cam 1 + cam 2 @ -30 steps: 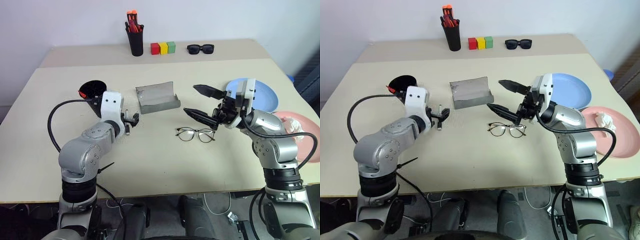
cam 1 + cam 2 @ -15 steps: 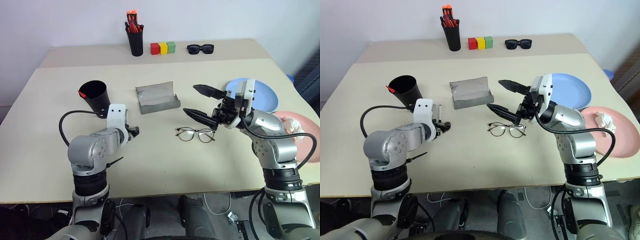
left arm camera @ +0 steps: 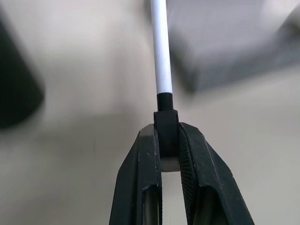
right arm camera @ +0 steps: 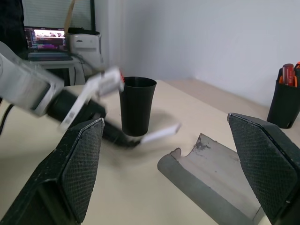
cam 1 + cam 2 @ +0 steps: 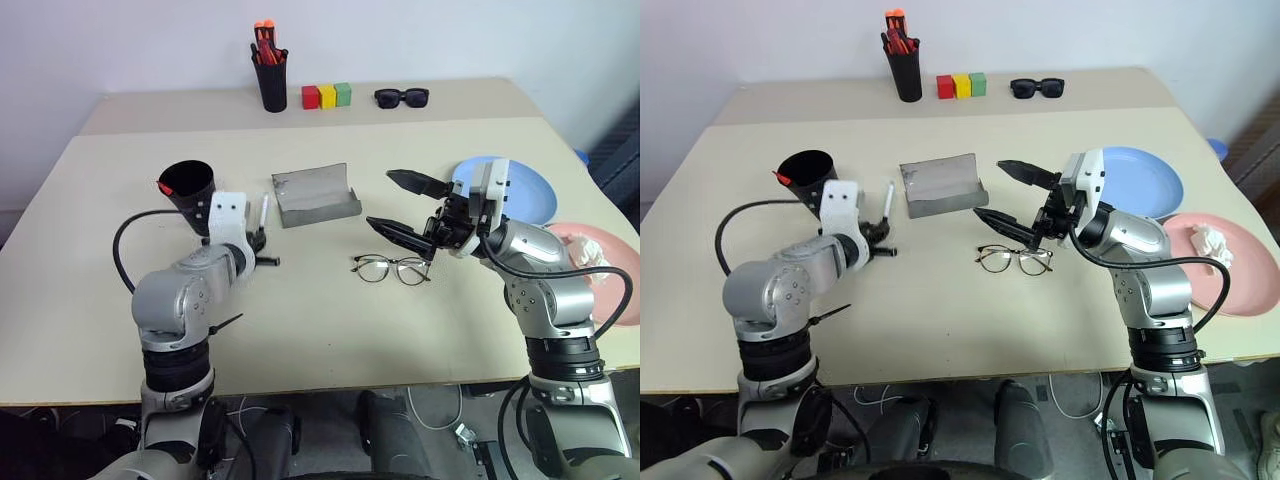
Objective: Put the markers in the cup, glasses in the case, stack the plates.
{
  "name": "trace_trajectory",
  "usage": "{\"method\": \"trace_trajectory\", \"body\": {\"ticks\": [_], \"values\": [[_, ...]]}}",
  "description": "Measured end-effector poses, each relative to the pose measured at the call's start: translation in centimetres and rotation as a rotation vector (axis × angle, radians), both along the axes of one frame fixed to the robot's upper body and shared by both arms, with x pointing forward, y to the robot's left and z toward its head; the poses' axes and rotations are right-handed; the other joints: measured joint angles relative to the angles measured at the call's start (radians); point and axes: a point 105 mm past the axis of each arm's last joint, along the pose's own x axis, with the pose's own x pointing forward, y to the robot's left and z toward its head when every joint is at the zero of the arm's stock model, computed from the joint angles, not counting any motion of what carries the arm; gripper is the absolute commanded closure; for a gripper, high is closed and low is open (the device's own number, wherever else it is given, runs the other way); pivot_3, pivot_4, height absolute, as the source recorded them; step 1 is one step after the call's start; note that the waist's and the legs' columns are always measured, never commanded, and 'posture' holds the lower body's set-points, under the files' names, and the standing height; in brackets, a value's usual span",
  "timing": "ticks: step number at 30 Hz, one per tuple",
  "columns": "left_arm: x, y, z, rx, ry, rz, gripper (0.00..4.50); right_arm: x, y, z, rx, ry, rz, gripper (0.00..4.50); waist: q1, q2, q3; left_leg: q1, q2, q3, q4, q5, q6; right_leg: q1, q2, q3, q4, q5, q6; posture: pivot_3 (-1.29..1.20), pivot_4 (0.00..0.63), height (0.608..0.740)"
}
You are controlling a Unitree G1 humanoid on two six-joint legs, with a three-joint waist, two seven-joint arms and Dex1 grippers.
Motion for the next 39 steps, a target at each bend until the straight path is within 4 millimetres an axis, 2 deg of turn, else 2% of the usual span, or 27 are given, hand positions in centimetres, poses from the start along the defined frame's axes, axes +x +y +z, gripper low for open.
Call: {"method": "trace_trajectory", "body": {"ticks": [3,7,10,14,17,22,25,29,39], "values": [[0.8,1.0,2.8,0.006,-0.201,0.030,4.48,0.1,0.0,0.0,0.002,0.001,-0.002,0.15,0.002,0.000,0.000,0.000,0.000,0.000,0.000,0.000,0.000,0.000,0.000,0.000,-0.001,0.000,0.000,0.00,0.150,0.740],[1.4,1.8,4.6,-0.007,-0.368,0.074,4.48,0.1,0.1,0.0,0.007,-0.001,-0.001,0.15,0.004,0.000,0.000,0.000,0.000,0.000,0.000,0.000,0.001,0.000,0.000,0.000,-0.001,0.000,0.000,0.00,0.150,0.740],[2.0,4.0,6.6,0.035,-0.506,0.158,4.48,0.1,0.1,-0.1,0.010,0.000,-0.002,0.15,0.001,0.000,0.000,0.000,0.000,0.000,0.000,-0.001,0.002,0.000,0.000,0.000,-0.001,0.000,0.000,0.00,0.150,0.740],[1.6,6.4,8.4,0.053,-0.624,0.247,4.48,0.1,0.1,0.0,0.011,0.000,-0.004,0.15,0.000,0.000,0.000,0.000,0.000,0.000,0.000,-0.001,0.002,0.000,0.000,0.000,-0.001,0.000,0.000,0.00,0.150,0.740],[0.9,8.3,7.8,0.052,-0.635,0.322,4.48,0.1,0.1,0.0,0.011,0.000,-0.004,0.15,0.000,0.000,0.000,0.000,0.000,0.000,0.000,-0.001,0.003,0.000,0.000,0.000,-0.001,0.000,0.000,0.00,0.150,0.740],[-0.1,10.9,5.1,0.052,-0.574,0.417,4.48,0.1,0.1,0.0,0.010,-0.001,-0.003,0.15,0.001,0.000,0.000,0.000,0.000,0.000,0.000,-0.002,0.005,0.000,0.000,0.000,-0.001,0.000,0.000,0.00,0.150,0.740],[-0.2,11.5,4.6,0.022,-0.556,0.431,4.48,0.1,0.1,-0.1,0.009,0.001,0.001,0.15,0.005,0.000,0.000,0.000,0.000,0.000,0.001,-0.002,0.005,0.001,0.000,0.000,0.000,0.000,0.000,0.00,0.150,0.740],[0.3,11.4,3.6,-0.002,-0.521,0.405,4.48,0.0,0.2,-0.1,0.009,0.003,0.014,0.15,0.003,0.000,0.000,0.000,0.000,0.000,0.001,-0.003,0.005,0.001,0.000,0.000,0.000,0.000,0.000,0.00,0.150,0.740],[1.2,9.6,3.8,-0.022,-0.533,0.290,4.48,-0.1,0.2,-0.1,0.035,0.020,0.027,0.15,0.001,0.000,0.000,0.000,0.000,0.000,0.001,-0.003,0.005,0.001,0.000,0.000,0.000,0.000,0.000,0.00,0.150,0.740]]}}
